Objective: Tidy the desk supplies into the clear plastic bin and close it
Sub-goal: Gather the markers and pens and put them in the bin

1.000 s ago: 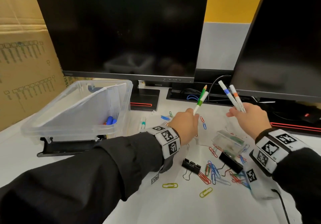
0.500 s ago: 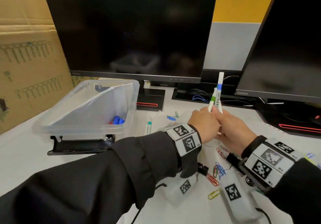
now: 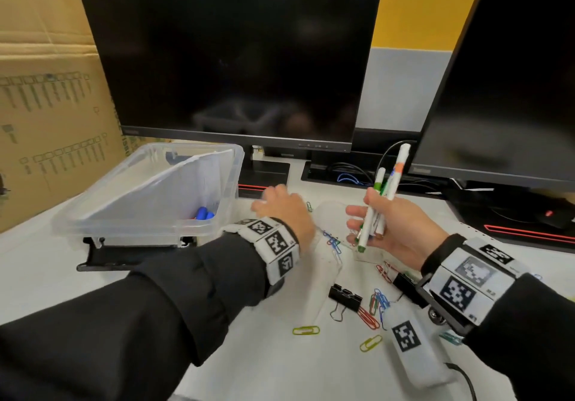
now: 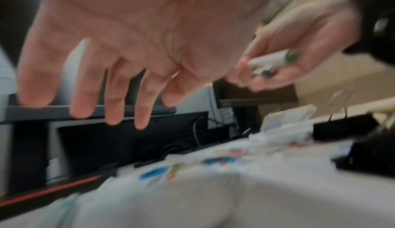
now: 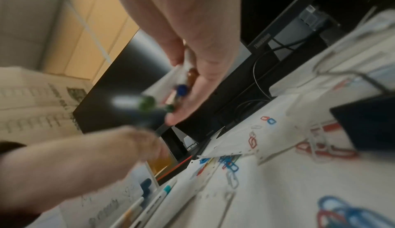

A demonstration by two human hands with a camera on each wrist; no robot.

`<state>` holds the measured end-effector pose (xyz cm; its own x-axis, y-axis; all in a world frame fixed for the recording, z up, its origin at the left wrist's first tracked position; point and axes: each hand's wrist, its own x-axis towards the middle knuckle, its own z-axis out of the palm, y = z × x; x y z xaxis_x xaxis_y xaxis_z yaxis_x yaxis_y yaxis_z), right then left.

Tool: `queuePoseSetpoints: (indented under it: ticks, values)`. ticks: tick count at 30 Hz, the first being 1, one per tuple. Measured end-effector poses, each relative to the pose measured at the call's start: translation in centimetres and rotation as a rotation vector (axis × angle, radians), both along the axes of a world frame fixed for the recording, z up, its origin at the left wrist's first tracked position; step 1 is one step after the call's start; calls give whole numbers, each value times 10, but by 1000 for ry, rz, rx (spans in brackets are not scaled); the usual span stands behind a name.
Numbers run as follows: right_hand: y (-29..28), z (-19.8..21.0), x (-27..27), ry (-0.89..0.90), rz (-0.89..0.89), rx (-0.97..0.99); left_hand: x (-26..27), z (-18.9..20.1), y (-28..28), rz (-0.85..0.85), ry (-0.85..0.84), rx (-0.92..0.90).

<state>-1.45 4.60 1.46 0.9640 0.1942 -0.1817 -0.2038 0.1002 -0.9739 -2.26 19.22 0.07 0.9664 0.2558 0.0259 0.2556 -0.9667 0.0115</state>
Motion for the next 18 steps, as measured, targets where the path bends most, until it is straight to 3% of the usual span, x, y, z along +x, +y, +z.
queuePoseSetpoints:
  ticks: [3, 7, 13, 16, 18]
  values:
    - [0, -1, -4, 36, 55, -102, 6, -13, 25, 78, 186, 31]
    - [2, -6, -7, 56, 88, -180, 4, -28, 43, -57, 254, 91]
    - [3, -9, -15, 72, 109, -265, 1, -26, 38, 99, 272, -124]
    - [1, -6, -18, 61, 102, -200, 2, -13, 30, 133, 85, -341]
    - [2, -4, -19, 52, 102, -150, -4, 2, 20, 13, -137, -525]
